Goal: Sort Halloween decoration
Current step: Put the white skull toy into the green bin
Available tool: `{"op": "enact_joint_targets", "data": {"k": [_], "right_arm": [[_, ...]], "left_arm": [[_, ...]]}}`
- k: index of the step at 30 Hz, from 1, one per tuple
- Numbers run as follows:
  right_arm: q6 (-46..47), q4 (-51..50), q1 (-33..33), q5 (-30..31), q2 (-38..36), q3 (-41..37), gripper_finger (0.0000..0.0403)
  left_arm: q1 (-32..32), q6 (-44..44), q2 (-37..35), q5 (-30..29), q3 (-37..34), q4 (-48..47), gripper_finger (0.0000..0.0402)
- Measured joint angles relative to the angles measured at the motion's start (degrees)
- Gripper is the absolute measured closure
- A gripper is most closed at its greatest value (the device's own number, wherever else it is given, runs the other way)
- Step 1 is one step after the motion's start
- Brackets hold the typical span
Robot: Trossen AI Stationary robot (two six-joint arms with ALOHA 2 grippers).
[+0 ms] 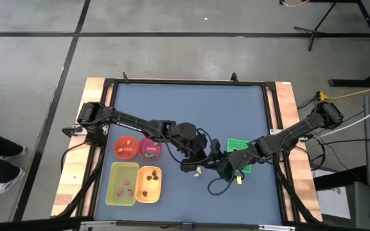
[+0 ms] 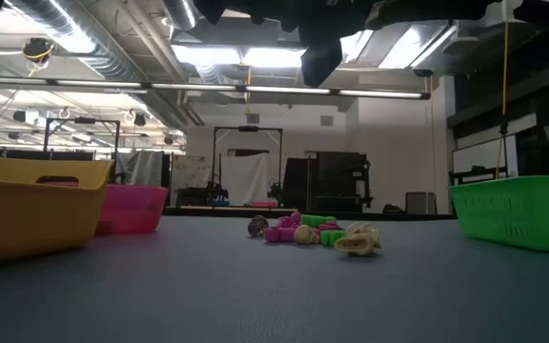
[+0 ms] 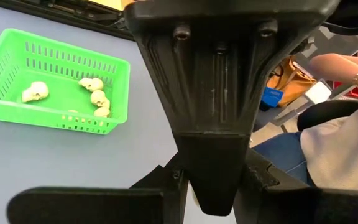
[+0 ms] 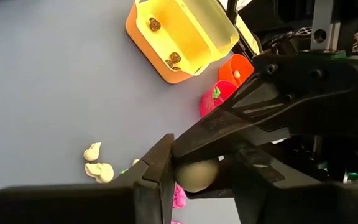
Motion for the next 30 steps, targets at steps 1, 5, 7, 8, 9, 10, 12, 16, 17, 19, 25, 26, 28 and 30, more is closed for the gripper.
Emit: {"op": "enact_joint_targets", "data": {"k": [1,5,7,8,9,10,12,16,17,19,25,26,28,30], "right_arm": [[0.0,0.02,0.0,0.0,0.0,0.0,0.0287],[0.0,0.0,0.0,0.0,0.0,0.0,0.0287],[0.01,-0.07,0.0,-0.01,0.0,0.0,0.029],[0.0,-0.07,0.0,-0.02,0.0,0.0,0.0293],[0.0,-0.07,0.0,-0.04,0.0,0.0,0.0296],[-0.02,-0.07,0.0,-0.07,0.0,0.0,0.0299],[-0.04,-0.09,0.0,-0.13,0.0,0.0,0.0302],[-0.04,-0.15,0.0,-0.33,0.0,0.0,0.0303],[-0.04,-0.14,-0.02,-0.69,0.0,0.0,0.0303],[-0.04,-0.09,-0.02,-1.48,0.0,0.0,0.0303],[0.21,0.09,-0.07,-2.01,0.0,0.0,0.0305],[0.22,0.09,-0.07,-2.03,0.0,0.0,0.0305],[0.2,0.07,-0.1,-2.01,0.02,0.0,0.0305],[0.2,0.01,-0.11,-2.07,0.02,0.0,0.0305]], "left_arm": [[0.0,0.0,0.0,0.0,0.0,0.02,0.0335],[0.0,0.0,0.0,-0.02,0.0,0.09,0.0335],[0.0,0.01,0.0,-0.02,0.0,0.13,0.0335],[0.0,0.01,0.0,-0.02,0.0,0.13,0.0335],[0.0,0.0,0.0,-0.01,0.0,0.13,0.0335],[0.0,0.0,0.0,0.0,0.0,0.13,0.0335],[0.0,0.0,0.0,0.0,0.0,0.17,0.0335],[-0.02,0.0,0.02,-0.35,0.0,0.2,0.0335],[-0.04,0.02,0.02,-0.37,0.0,0.21,0.0335],[-0.04,0.02,0.04,-0.27,0.0,0.26,0.0332],[-0.4,0.31,0.07,-0.54,0.0,0.67,0.0294],[-0.44,0.35,0.07,-0.67,0.0,0.8,0.0287],[-0.63,0.33,0.07,-1.05,0.02,1.14,0.0272],[-0.63,0.35,0.07,-1.48,0.01,1.14,0.0257]]}}
